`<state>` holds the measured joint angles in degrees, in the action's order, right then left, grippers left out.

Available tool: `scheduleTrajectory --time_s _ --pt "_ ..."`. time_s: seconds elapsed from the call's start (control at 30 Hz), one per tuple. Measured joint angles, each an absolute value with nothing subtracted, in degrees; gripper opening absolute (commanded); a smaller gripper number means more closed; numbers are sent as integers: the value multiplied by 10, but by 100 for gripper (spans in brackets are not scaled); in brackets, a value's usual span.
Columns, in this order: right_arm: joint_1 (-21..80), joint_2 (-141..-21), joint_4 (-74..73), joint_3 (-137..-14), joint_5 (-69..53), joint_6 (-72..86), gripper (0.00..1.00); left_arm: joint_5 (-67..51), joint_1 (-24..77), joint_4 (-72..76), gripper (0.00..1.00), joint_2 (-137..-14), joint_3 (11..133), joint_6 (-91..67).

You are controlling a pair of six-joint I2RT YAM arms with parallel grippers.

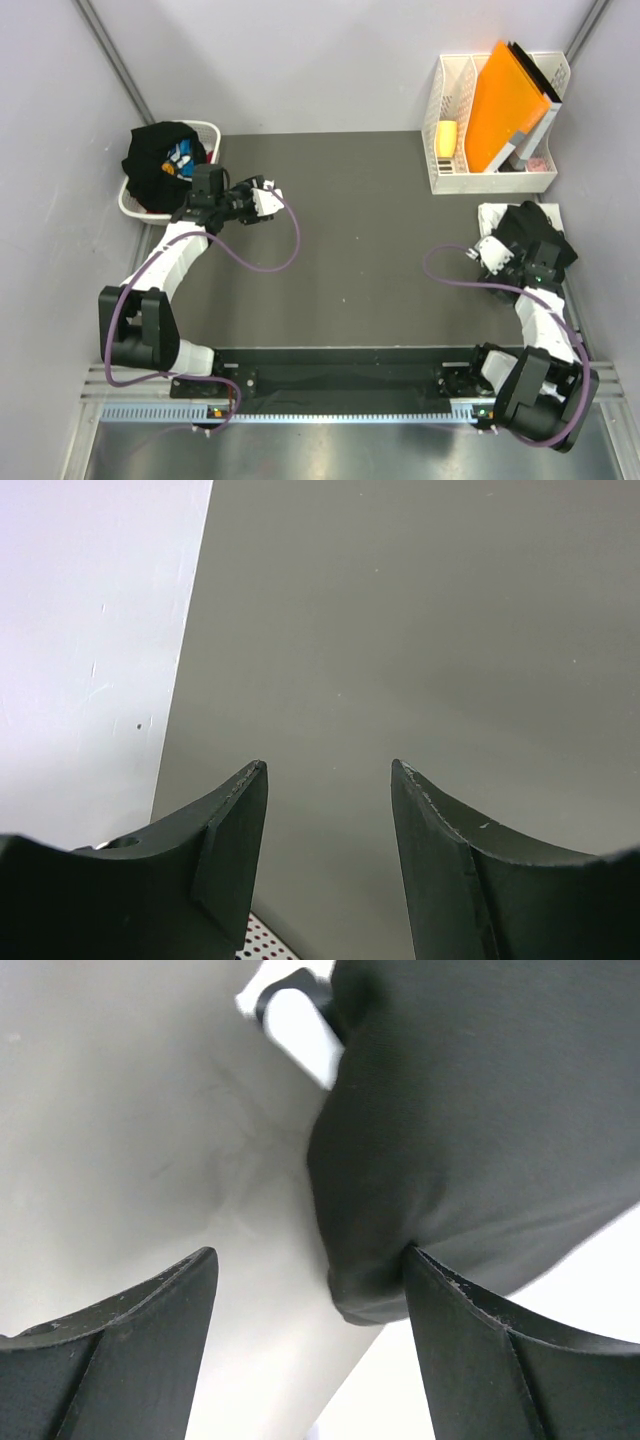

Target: Fold and stack the t-shirts

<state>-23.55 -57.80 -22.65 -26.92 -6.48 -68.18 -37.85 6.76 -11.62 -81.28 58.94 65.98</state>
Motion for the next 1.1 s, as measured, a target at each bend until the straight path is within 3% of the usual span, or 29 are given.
scheduleTrajectory --time_s 0.7,1.1 --pt "-269 -567 -118 -219 -4 -650 79 -378 65 -116 57 -813 589 660" --pt "-277 -628 18 -190 30 -652 75 -378 65 -116 57 -813 589 659"
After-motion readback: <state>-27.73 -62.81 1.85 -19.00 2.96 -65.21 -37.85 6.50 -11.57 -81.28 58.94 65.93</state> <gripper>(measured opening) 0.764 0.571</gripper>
